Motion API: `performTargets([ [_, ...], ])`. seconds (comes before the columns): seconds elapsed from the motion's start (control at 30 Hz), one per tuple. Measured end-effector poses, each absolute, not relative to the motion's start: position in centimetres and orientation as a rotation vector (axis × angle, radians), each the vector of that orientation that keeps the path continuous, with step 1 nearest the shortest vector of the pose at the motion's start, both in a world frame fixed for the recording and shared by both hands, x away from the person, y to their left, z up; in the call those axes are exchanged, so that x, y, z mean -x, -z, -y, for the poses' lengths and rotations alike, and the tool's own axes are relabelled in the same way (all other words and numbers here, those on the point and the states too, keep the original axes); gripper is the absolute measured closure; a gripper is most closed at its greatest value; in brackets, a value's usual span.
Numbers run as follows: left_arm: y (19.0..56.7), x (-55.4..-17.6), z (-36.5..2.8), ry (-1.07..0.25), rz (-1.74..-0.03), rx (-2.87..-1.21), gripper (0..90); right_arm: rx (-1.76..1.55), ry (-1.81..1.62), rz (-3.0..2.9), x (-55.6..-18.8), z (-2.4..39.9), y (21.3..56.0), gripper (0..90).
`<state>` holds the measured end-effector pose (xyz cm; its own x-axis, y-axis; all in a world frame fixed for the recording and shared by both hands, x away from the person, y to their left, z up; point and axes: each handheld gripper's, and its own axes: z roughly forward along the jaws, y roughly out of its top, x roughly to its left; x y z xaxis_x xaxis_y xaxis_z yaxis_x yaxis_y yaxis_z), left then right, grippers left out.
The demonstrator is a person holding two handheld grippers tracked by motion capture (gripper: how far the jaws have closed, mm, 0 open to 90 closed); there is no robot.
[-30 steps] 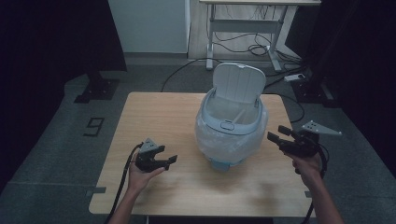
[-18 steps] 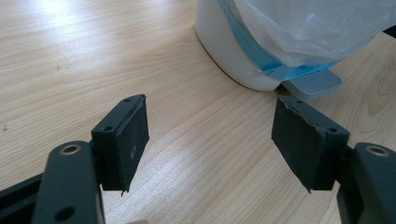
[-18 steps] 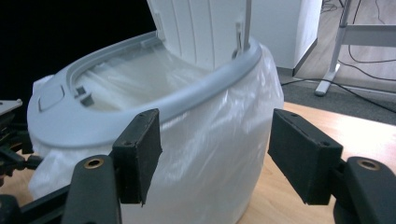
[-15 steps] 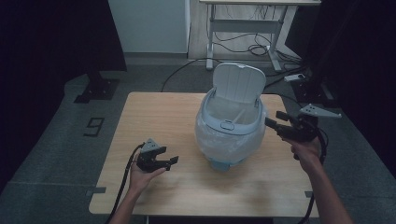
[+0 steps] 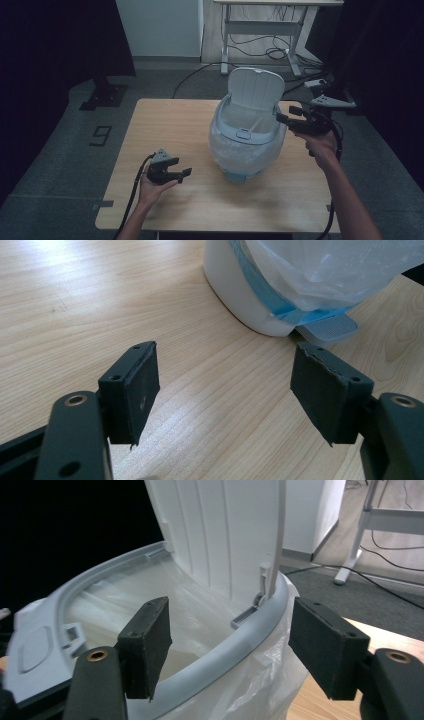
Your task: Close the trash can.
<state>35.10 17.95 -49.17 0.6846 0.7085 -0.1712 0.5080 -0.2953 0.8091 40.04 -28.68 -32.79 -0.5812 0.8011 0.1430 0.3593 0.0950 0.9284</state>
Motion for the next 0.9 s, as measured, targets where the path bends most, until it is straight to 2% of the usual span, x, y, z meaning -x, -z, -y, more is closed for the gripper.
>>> performTargets([
  [0.5, 49.3, -35.1, -17.8, -0.244, -0.935, -1.984, 27.3, -1.151, -1.493, -1.936, -43.6, 28.4, 30.8, 27.3],
  [0.9, 49.3, -35.0, -17.8, -0.240, -0.922, -1.995, 27.3, -1.114, -1.550, -1.936, -46.3, 26.7, 29.1, 25.2],
])
